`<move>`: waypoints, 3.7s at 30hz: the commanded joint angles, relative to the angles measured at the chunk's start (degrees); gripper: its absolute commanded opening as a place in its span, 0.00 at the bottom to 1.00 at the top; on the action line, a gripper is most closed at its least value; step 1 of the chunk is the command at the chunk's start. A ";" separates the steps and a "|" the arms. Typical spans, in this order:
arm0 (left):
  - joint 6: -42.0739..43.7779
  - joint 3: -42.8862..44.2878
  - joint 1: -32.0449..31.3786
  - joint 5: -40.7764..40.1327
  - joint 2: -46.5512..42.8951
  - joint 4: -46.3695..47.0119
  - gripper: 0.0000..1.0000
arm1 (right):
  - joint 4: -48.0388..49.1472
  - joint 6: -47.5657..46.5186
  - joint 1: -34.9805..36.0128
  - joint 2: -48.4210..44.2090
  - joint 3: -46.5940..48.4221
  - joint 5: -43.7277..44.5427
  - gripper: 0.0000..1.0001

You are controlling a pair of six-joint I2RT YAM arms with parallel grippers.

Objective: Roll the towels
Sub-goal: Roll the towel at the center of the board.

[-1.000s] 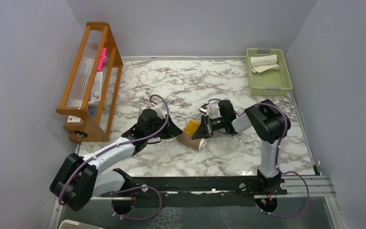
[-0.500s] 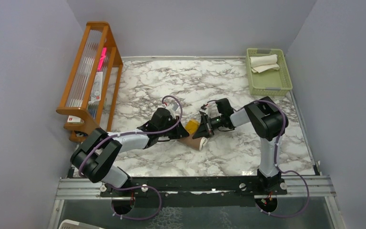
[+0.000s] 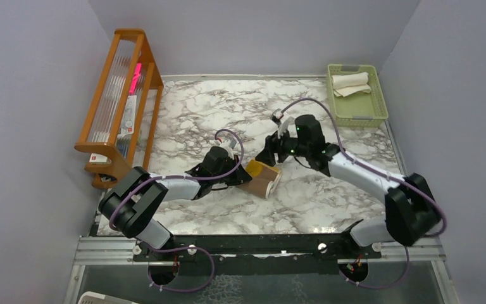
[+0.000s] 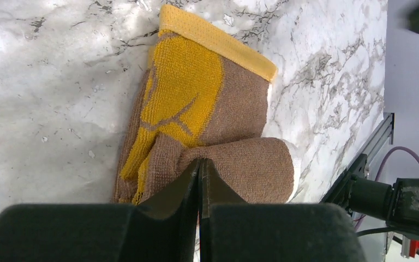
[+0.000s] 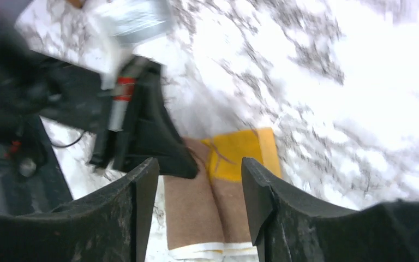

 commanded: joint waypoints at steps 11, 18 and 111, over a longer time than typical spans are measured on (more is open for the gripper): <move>1.32 -2.63 -0.64 -3.93 1.39 -5.39 0.06 | 2.23 -34.18 20.55 -9.95 -12.33 24.05 0.61; 1.86 -2.24 -0.63 -4.24 0.86 -6.15 0.06 | -4.02 -37.18 24.91 -2.71 -8.90 26.76 0.62; 8.92 5.52 20.81 9.76 -23.46 -20.71 0.30 | -16.61 -11.93 4.14 35.07 19.85 -32.82 0.27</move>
